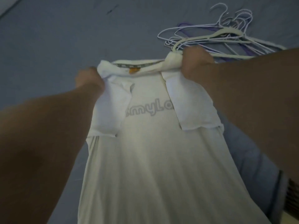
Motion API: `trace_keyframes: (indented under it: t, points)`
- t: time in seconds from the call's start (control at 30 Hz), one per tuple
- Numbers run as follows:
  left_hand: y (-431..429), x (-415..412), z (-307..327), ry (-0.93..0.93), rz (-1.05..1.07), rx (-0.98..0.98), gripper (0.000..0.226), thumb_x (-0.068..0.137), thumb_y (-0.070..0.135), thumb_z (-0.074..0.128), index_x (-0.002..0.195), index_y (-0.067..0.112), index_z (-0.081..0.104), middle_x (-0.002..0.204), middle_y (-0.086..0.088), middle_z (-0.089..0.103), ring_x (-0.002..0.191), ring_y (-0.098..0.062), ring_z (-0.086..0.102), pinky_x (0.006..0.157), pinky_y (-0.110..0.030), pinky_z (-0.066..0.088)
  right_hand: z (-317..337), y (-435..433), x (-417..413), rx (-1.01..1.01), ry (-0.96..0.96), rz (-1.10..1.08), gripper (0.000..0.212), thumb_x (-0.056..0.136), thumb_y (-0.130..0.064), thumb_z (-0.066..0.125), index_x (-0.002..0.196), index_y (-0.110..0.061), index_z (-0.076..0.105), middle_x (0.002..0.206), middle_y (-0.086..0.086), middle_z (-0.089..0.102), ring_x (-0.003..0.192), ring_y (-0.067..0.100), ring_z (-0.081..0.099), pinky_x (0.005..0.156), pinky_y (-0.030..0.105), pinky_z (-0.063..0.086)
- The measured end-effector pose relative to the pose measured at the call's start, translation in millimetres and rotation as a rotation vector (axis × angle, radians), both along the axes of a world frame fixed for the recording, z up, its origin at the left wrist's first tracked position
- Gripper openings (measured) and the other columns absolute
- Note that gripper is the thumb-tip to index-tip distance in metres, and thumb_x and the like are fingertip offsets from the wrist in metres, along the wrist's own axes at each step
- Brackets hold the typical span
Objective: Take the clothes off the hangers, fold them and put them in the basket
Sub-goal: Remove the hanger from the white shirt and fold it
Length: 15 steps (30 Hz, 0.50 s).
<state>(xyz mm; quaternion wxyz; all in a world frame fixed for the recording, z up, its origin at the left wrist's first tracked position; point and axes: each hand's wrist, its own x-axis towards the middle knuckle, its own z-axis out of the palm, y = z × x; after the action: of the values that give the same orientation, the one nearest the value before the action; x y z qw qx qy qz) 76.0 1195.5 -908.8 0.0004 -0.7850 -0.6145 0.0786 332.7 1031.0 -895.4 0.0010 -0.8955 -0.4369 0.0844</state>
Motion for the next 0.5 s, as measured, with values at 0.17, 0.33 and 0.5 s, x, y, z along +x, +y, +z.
trace_keyframes:
  t: [0.17, 0.33, 0.5]
  points:
    - [-2.5, 3.7, 2.9, -0.203, -0.022, 0.064, 0.028, 0.089, 0.017, 0.064, 0.11, 0.0, 0.064, 0.115, -0.027, 0.065, 0.112, -0.046, 0.059, 0.094, -0.045, 0.048, 10.1, -18.6, -0.8, 0.027, -0.085, -0.016, 0.038, 0.095, -0.007, 0.049, 0.131, 0.003, 0.046, 0.135, 0.027, 0.051, 0.127, 0.042, 0.048, 0.102, 0.043, 0.04]
    - [-42.8, -26.8, -15.1, -0.331, -0.172, -0.005, 0.027, 0.088, 0.009, 0.06, 0.109, -0.008, 0.061, 0.119, -0.031, 0.057, 0.109, -0.048, 0.054, 0.092, -0.044, 0.043, 14.7, -65.0, -28.2, -0.051, -0.074, 0.016, 0.042, 0.093, -0.01, 0.05, 0.135, -0.004, 0.043, 0.134, 0.023, 0.051, 0.124, 0.04, 0.049, 0.093, 0.045, 0.045]
    - [-93.9, -72.3, -21.9, -0.497, -0.255, -0.027, 0.026, 0.083, 0.002, 0.058, 0.107, -0.007, 0.057, 0.127, -0.025, 0.049, 0.104, -0.045, 0.054, 0.089, -0.044, 0.045, 21.9, -109.5, -64.8, -0.071, -0.052, 0.01, 0.037, 0.092, -0.006, 0.049, 0.128, -0.01, 0.041, 0.121, 0.02, 0.056, 0.107, 0.044, 0.057, 0.082, 0.047, 0.046]
